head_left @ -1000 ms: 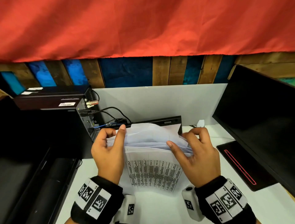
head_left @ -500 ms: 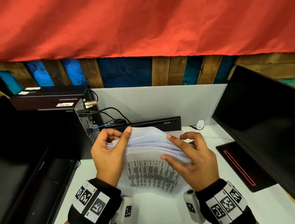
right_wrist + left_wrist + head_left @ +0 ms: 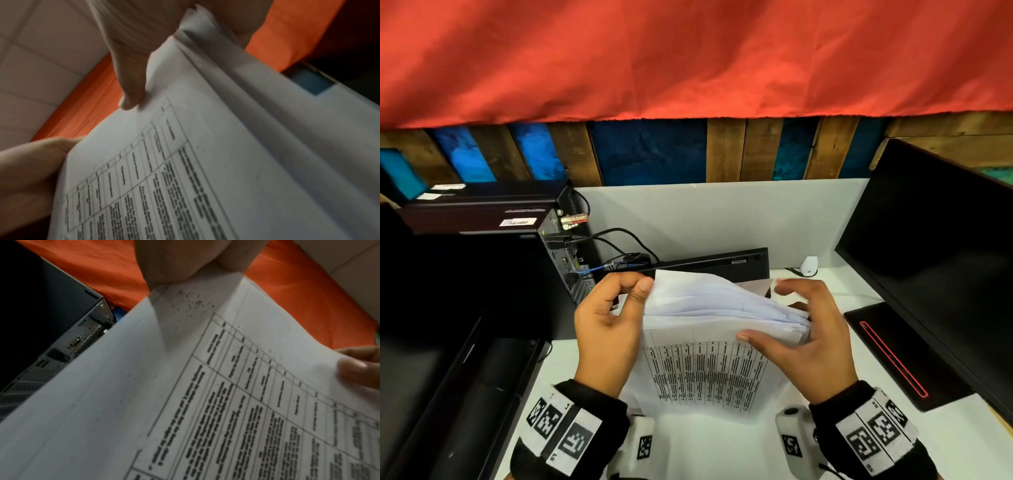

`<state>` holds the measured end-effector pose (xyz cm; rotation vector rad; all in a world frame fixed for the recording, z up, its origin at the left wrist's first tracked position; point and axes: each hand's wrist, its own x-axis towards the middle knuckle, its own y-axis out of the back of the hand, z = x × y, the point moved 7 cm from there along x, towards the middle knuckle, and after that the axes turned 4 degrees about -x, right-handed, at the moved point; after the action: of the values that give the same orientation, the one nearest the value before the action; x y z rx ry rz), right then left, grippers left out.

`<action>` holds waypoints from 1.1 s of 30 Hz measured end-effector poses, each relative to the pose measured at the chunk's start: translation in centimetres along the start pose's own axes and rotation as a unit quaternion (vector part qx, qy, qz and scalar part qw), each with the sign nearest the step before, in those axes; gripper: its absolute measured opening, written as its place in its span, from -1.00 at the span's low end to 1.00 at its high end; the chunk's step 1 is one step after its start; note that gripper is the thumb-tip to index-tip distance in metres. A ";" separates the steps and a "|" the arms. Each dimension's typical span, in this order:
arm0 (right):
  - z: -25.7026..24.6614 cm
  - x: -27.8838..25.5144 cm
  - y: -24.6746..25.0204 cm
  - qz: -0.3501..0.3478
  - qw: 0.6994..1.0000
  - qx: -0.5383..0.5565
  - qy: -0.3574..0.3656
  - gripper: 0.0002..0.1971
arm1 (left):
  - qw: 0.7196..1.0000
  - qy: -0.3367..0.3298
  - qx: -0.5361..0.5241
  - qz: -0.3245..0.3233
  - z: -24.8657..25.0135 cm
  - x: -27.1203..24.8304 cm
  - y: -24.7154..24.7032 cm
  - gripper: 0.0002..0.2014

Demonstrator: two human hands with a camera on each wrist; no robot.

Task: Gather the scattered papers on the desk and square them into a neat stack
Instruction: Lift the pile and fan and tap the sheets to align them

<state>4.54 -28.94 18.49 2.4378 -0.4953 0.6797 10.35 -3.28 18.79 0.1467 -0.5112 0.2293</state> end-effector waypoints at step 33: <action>6.5 -1.7 -4.2 0.036 0.921 0.272 -0.277 -0.70 | 0.976 0.185 -0.111 -0.008 -6.4 -4.0 -0.9 -0.65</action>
<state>7.48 -29.25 11.18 3.1678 -0.6854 0.1370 10.15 -3.61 11.24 -0.1105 -0.1620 0.1771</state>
